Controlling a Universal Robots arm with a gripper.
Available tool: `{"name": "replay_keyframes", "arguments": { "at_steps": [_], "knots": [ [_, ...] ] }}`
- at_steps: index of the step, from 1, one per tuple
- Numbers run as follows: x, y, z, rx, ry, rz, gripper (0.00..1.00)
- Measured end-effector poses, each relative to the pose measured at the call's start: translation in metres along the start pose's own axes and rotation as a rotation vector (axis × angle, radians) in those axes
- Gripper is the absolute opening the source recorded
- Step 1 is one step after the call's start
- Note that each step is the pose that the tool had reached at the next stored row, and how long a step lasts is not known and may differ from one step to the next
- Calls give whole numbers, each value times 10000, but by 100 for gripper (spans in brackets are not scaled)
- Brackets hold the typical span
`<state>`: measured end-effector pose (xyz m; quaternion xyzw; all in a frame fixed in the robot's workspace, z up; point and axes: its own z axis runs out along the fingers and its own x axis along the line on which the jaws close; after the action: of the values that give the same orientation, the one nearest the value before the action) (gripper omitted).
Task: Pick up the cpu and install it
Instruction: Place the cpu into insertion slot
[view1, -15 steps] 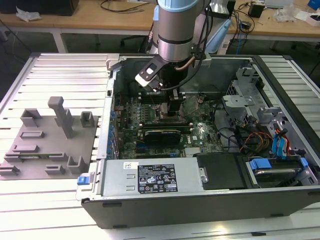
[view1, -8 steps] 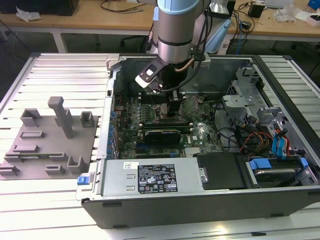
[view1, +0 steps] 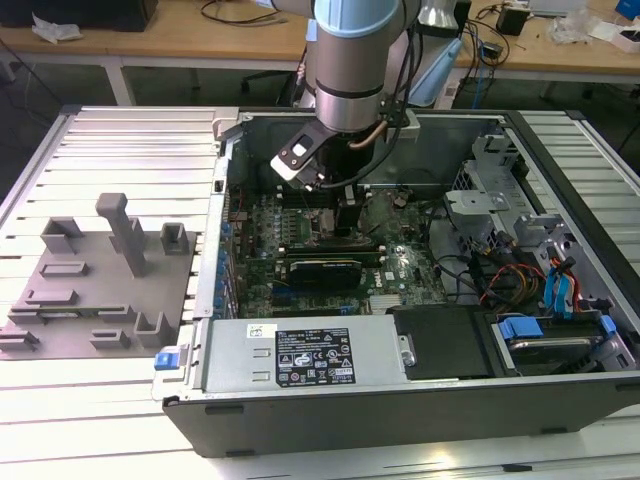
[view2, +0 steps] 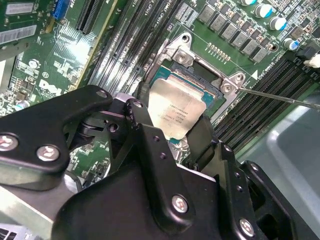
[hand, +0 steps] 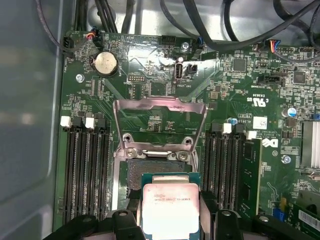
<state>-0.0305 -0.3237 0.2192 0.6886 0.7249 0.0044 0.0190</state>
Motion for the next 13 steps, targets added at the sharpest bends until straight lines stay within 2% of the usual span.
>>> {"name": "replay_keyframes", "arguments": {
  "at_steps": [3,8,13],
  "knots": [
    [18,9,17,-2,3,-2,55],
    [96,17,46,-1,2,-1,55],
    [105,15,110,3,-4,173,55]
  ]
}}
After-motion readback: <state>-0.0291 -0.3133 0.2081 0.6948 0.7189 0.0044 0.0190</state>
